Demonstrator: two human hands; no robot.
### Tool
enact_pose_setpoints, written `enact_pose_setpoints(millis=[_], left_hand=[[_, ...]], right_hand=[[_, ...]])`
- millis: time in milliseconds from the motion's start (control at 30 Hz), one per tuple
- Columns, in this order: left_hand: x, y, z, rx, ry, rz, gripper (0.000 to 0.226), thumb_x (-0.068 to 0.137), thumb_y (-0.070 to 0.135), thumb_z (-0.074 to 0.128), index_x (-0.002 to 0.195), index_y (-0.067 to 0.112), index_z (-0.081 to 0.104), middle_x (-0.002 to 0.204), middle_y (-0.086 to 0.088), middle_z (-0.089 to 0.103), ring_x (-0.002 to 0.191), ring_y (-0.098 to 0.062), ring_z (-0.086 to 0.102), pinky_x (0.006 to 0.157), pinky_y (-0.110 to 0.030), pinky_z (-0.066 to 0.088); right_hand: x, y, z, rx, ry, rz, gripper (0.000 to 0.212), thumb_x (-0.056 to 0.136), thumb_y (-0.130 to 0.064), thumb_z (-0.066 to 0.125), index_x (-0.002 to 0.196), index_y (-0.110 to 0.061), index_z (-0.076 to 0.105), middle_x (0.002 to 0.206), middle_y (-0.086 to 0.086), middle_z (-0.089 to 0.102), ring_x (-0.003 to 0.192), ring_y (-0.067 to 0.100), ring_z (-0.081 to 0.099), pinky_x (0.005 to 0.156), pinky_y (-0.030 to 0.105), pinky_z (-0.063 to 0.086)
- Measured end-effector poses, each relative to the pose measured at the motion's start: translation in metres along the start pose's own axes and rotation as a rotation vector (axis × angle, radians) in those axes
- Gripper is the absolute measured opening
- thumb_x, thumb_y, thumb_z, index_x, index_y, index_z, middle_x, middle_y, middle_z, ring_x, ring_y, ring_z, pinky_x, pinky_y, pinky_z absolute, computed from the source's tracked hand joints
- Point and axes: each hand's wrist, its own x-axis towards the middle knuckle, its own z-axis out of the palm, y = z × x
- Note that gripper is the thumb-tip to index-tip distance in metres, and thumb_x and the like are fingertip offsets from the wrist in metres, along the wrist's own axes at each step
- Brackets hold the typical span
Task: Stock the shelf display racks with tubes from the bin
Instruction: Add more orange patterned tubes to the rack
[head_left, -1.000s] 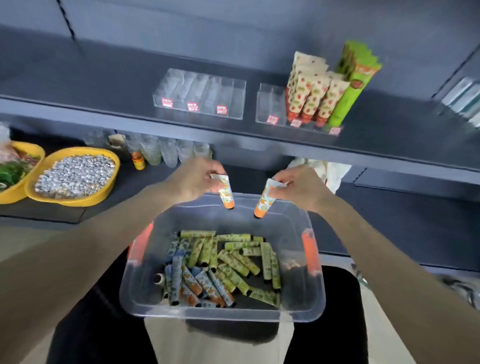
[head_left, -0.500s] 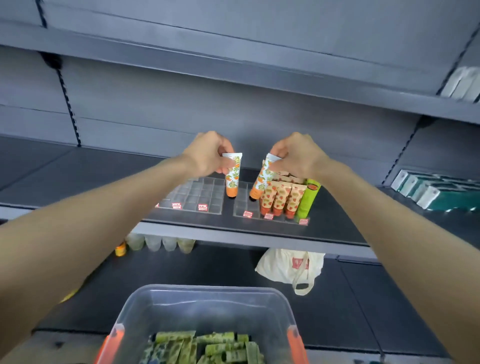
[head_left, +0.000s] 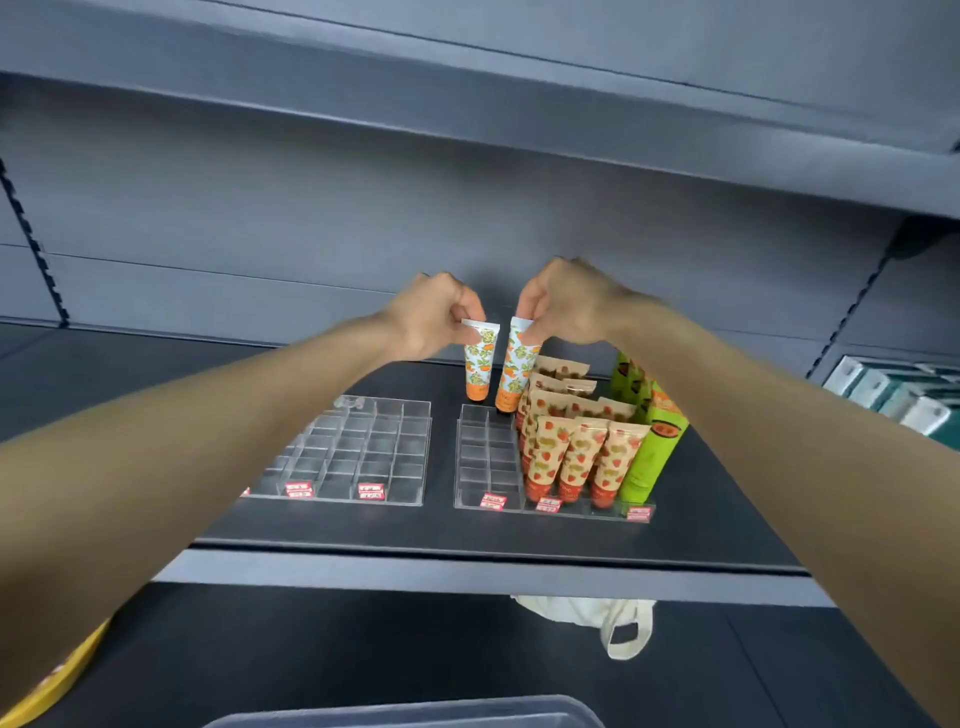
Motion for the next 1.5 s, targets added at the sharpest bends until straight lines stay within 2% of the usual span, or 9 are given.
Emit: enact_pose_setpoints(millis=[200,333,433,600,733,933,1100,1333,1500], left_hand=[[0.009,-0.025,0.024,-0.017,-0.082,0.008,0.012,0.082,0.009,0.068,0.094,0.008,0.07,0.094,-0.011,0.07,0.089,-0.02,0.064,0.09,-0.032,0.05],[0.014,-0.031,0.03,-0.013,-0.083,0.013,0.013,0.084,0.01,0.066,0.096,0.008,0.07,0.096,-0.011,0.069,0.089,-0.02,0.063,0.088,-0.028,0.049],[0.018,-0.033,0.03,-0.007,-0.112,0.023,0.014,0.084,0.011,0.066,0.098,0.008,0.069,0.098,-0.011,0.069,0.093,-0.022,0.064,0.092,-0.033,0.049],[0.023,-0.035,0.034,0.027,-0.175,0.025,0.016,0.085,0.011,0.065,0.1,0.007,0.069,0.101,-0.011,0.069,0.093,-0.021,0.063,0.093,-0.032,0.048],[0.025,-0.038,0.037,0.051,-0.194,0.028,0.017,0.086,0.013,0.064,0.101,0.01,0.069,0.101,-0.008,0.069,0.089,-0.014,0.059,0.088,-0.026,0.046],[0.027,-0.04,0.037,0.01,-0.243,0.025,0.016,0.089,0.012,0.059,0.102,0.01,0.068,0.103,-0.008,0.069,0.094,-0.016,0.061,0.094,-0.029,0.046],[0.027,-0.036,0.034,-0.019,-0.28,0.009,0.018,0.092,0.014,0.055,0.105,0.011,0.067,0.105,-0.004,0.067,0.097,-0.011,0.059,0.092,-0.022,0.042],[0.025,-0.037,0.032,-0.013,-0.285,0.003,0.018,0.092,0.013,0.055,0.104,0.01,0.067,0.108,-0.007,0.068,0.103,-0.017,0.062,0.1,-0.031,0.044],[0.025,-0.037,0.033,0.015,-0.276,-0.012,0.019,0.092,0.017,0.055,0.107,0.013,0.066,0.109,-0.006,0.067,0.102,-0.017,0.061,0.1,-0.033,0.044]], right_hand=[[0.022,0.007,0.024,-0.035,-0.025,0.003,0.018,0.08,-0.014,0.074,0.099,-0.013,0.071,0.105,0.004,0.067,0.097,0.019,0.061,0.082,0.027,0.046],[0.028,0.012,0.036,-0.049,-0.034,0.006,0.019,0.081,-0.016,0.074,0.099,-0.014,0.071,0.106,0.005,0.068,0.098,0.02,0.062,0.085,0.029,0.049],[0.032,0.014,0.04,-0.071,-0.035,0.018,0.018,0.081,-0.018,0.074,0.099,-0.015,0.072,0.106,0.004,0.069,0.099,0.021,0.062,0.091,0.035,0.051],[0.039,0.019,0.051,-0.122,-0.019,0.04,0.012,0.08,-0.025,0.074,0.091,-0.024,0.071,0.105,0.0,0.068,0.108,0.024,0.056,0.097,0.036,0.042],[0.044,0.023,0.061,-0.165,-0.022,0.021,0.006,0.08,-0.027,0.073,0.083,-0.027,0.068,0.102,-0.003,0.068,0.11,0.023,0.053,0.09,0.035,0.028],[0.048,0.025,0.064,-0.156,-0.001,0.017,0.006,0.082,-0.023,0.072,0.088,-0.024,0.07,0.102,-0.002,0.068,0.109,0.023,0.052,0.094,0.036,0.028],[0.046,0.023,0.061,-0.142,-0.009,0.012,0.012,0.083,-0.02,0.071,0.094,-0.022,0.072,0.103,-0.001,0.069,0.11,0.022,0.053,0.094,0.035,0.026],[0.042,0.021,0.058,-0.115,-0.024,-0.006,0.01,0.084,-0.018,0.07,0.093,-0.019,0.072,0.104,0.0,0.069,0.107,0.02,0.057,0.104,0.039,0.033],[0.042,0.02,0.058,-0.101,-0.032,0.005,0.01,0.082,-0.019,0.071,0.092,-0.021,0.071,0.104,0.0,0.069,0.108,0.021,0.056,0.104,0.041,0.035]])
